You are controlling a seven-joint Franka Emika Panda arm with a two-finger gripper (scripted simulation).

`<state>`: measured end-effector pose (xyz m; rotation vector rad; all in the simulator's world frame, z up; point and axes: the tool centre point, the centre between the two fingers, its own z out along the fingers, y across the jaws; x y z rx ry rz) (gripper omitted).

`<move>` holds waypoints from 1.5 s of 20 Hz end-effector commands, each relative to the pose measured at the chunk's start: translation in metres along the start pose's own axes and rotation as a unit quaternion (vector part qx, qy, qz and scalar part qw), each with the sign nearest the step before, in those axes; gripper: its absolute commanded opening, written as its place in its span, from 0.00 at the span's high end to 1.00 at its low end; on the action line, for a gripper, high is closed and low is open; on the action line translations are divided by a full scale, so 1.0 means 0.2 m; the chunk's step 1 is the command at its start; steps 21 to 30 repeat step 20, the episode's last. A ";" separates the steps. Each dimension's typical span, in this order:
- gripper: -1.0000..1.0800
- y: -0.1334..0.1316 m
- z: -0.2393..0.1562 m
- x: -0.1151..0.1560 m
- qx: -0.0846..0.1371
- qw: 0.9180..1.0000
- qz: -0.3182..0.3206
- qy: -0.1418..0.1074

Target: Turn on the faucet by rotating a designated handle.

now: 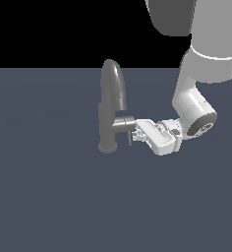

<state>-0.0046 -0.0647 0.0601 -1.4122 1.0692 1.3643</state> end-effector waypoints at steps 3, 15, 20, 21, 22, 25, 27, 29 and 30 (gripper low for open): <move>1.00 -0.05 0.03 0.04 -0.002 1.000 0.004 -0.003; 1.00 -0.16 0.06 0.11 -0.005 1.000 0.010 -0.006; 1.00 -0.20 0.07 0.13 -0.005 1.000 0.012 -0.007; 1.00 -0.20 0.07 0.13 -0.005 1.000 0.012 -0.007; 1.00 -0.20 0.07 0.13 -0.005 1.000 0.012 -0.007; 1.00 -0.20 0.07 0.13 -0.005 1.000 0.012 -0.007; 1.00 -0.20 0.07 0.13 -0.005 1.000 0.012 -0.007; 1.00 -0.20 0.07 0.13 -0.005 1.000 0.012 -0.007; 1.00 -0.20 0.07 0.13 -0.005 1.000 0.012 -0.007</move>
